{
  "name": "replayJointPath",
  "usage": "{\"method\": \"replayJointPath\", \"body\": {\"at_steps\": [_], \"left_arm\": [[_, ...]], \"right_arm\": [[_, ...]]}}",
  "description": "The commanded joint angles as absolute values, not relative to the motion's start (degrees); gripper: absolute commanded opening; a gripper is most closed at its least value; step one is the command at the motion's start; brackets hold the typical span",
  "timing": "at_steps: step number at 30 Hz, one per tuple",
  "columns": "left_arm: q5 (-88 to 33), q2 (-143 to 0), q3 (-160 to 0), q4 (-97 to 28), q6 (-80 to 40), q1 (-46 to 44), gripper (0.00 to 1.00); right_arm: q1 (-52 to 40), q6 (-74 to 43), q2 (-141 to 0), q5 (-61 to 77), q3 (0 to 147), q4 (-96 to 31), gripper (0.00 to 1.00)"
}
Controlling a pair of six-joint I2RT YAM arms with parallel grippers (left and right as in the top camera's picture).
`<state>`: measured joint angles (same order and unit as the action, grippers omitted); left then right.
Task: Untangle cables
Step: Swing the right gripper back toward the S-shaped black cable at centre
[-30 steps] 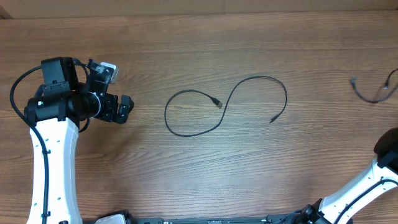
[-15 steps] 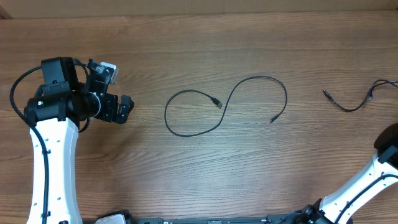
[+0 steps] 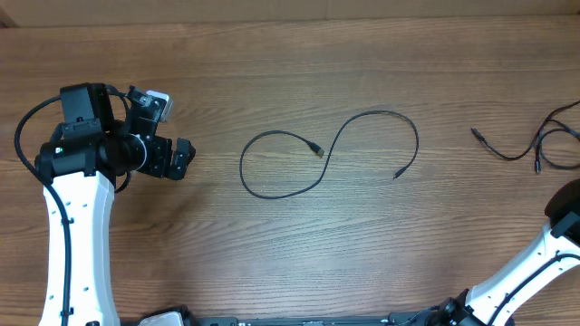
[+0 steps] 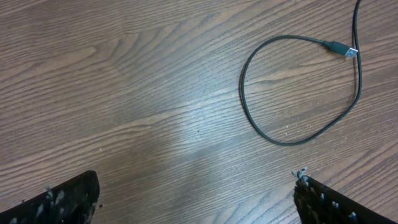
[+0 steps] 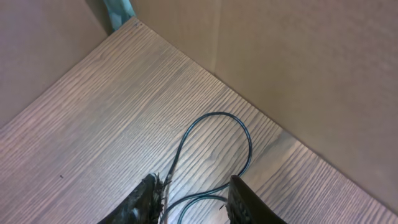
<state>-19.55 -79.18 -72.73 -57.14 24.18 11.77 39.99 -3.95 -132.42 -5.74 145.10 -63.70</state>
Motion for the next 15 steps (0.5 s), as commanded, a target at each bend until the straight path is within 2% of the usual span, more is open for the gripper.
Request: {"method": "replayJointPath", "body": {"at_steps": [1,8,15], "left_arm": [[-20.56,-79.44,-72.88,-56.95,24.86,11.97,1.0],[-20.56,-79.44,-72.88,-56.95,24.86,11.97,1.0],[-20.56,-79.44,-72.88,-56.95,24.86,11.97,1.0]], "right_arm": [[39.88,-4.93,-132.7,-2.39,145.43,-63.96,0.37],[39.88,-4.89,-132.68,8.86,145.45,-67.13,0.45],[39.7,-4.49,-132.68,18.63,145.45,-72.75,0.6]]}}
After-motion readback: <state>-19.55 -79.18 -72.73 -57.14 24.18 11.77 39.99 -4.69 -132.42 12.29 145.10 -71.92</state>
